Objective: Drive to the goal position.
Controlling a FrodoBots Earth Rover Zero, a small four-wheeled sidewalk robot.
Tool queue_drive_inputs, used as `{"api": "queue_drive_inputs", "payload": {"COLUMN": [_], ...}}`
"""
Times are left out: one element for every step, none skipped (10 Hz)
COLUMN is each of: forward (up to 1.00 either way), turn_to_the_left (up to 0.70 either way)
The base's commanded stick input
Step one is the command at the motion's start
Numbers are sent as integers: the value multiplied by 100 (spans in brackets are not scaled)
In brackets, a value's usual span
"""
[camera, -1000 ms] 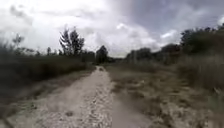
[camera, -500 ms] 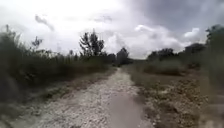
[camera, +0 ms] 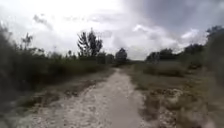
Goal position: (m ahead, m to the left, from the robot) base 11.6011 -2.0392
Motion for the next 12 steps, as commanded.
{"api": "queue_drive_inputs", "payload": {"forward": [70,70,70,70,70,70,70,70,70,70,70,70], "turn_to_the_left": [0,0,0,0,-5,-23,-34,-17,-1,0,0,0]}}
